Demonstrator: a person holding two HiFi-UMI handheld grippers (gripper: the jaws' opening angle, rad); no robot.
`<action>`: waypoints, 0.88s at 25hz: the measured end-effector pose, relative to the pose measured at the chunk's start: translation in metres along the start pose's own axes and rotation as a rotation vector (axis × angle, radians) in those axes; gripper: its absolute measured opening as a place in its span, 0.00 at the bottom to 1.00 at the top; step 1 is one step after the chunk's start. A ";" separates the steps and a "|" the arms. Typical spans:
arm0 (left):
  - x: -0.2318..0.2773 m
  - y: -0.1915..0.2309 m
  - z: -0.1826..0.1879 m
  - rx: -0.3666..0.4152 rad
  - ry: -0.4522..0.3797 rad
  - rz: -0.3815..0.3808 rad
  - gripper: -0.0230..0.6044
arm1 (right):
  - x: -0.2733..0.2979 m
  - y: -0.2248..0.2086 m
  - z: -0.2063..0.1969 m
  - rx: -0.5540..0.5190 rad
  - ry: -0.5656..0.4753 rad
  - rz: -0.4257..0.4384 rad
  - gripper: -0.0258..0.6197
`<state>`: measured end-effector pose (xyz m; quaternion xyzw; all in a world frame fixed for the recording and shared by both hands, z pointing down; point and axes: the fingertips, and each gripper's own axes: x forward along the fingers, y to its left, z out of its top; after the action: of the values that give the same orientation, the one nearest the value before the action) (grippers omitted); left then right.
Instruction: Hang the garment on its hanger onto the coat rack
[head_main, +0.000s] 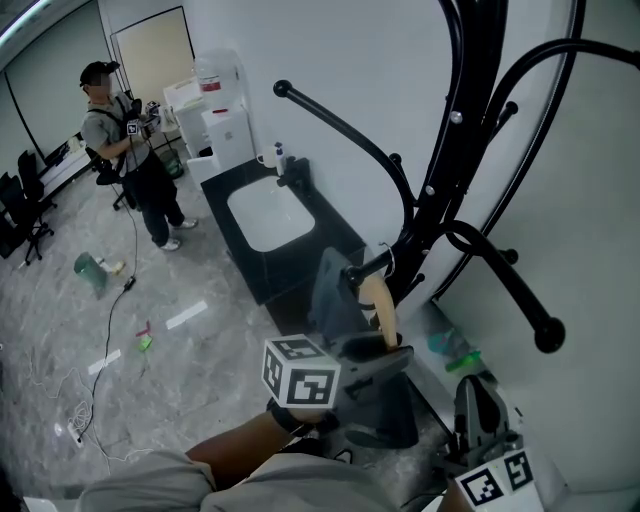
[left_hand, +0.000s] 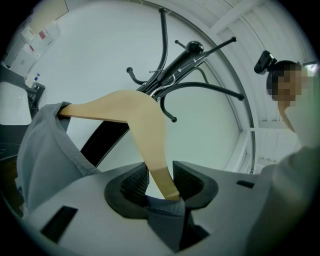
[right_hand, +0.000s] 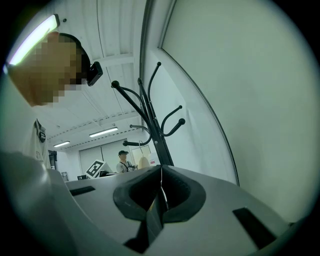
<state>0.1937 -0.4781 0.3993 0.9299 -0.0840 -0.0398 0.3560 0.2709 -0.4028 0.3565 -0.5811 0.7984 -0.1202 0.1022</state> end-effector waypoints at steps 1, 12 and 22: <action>0.000 0.002 -0.001 0.001 0.002 0.004 0.28 | 0.001 0.000 -0.001 0.001 0.002 0.001 0.06; 0.006 0.001 -0.009 0.055 0.071 0.020 0.30 | 0.012 0.011 -0.003 0.004 0.016 0.040 0.07; -0.005 0.002 -0.015 0.180 0.120 0.210 0.40 | 0.010 0.022 0.000 0.000 0.000 0.099 0.07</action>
<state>0.1908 -0.4687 0.4120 0.9448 -0.1625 0.0611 0.2778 0.2480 -0.4055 0.3492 -0.5410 0.8261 -0.1148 0.1081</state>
